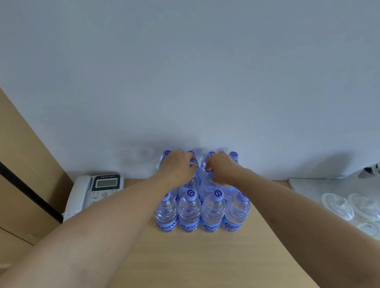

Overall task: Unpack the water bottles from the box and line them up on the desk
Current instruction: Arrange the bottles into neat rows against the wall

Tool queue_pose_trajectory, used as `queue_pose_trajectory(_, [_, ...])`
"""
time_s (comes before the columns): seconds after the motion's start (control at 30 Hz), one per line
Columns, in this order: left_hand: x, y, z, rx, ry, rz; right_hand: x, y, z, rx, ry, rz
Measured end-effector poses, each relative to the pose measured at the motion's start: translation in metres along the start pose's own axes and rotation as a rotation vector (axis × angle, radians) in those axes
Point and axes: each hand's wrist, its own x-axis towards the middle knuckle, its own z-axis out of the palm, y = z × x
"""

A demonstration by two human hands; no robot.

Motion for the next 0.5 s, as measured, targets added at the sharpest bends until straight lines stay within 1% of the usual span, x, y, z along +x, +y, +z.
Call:
queue_pose_trajectory(0.1, [0.0008,0.0003,-0.0007,-0.017,0.015,0.008,0.0013,0.0019,0.0006,0.022,0.001,0.002])
queue_pose_trajectory(0.37, [0.0039,0.0033,-0.0023,-0.044,0.028,0.026,0.0003,0.0021,0.0009,-0.027,0.007,-0.018])
queue_pose_trajectory(0.5, [0.0078,0.0085,-0.0033,-0.017,0.065,0.046,-0.0008,0.0091,-0.0002,0.05,0.011,-0.045])
